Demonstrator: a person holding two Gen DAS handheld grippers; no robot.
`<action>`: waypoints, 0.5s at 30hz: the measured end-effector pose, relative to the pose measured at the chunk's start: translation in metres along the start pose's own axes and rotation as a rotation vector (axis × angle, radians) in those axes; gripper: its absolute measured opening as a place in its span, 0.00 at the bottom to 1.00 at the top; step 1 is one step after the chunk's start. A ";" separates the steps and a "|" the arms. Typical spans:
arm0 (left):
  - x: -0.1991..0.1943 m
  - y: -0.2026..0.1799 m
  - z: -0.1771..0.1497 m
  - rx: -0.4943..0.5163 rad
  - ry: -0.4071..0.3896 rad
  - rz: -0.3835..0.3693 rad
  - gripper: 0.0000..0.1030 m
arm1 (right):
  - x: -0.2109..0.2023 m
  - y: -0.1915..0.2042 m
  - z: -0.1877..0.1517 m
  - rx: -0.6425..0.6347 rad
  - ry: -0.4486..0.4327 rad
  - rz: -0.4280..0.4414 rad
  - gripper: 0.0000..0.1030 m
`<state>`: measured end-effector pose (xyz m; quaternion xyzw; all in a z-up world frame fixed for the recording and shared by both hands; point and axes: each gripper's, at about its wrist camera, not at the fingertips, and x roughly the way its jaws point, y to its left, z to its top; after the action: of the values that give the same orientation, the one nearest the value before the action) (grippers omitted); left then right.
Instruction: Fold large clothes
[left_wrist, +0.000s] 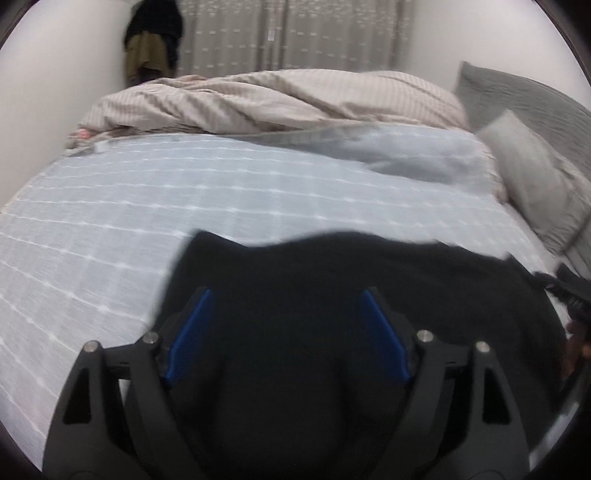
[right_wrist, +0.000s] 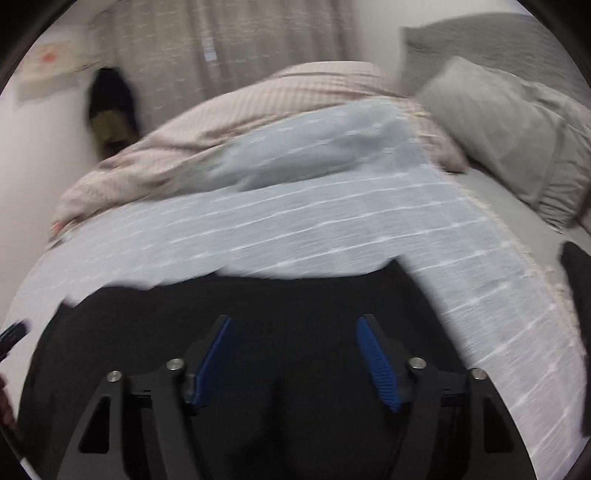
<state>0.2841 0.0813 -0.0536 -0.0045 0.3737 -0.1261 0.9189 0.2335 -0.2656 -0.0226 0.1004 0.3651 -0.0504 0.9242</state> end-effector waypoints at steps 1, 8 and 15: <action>0.002 -0.009 -0.010 0.023 0.016 -0.007 0.80 | -0.001 0.018 -0.010 -0.043 0.020 0.039 0.69; 0.013 0.041 -0.069 0.009 0.137 0.084 0.80 | -0.004 0.012 -0.072 -0.181 0.174 0.052 0.70; -0.028 0.131 -0.083 -0.123 0.161 0.268 0.86 | -0.065 -0.139 -0.071 0.056 0.172 -0.228 0.70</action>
<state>0.2375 0.2224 -0.1073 -0.0008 0.4505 0.0210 0.8925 0.1159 -0.3842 -0.0496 0.0878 0.4505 -0.1564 0.8746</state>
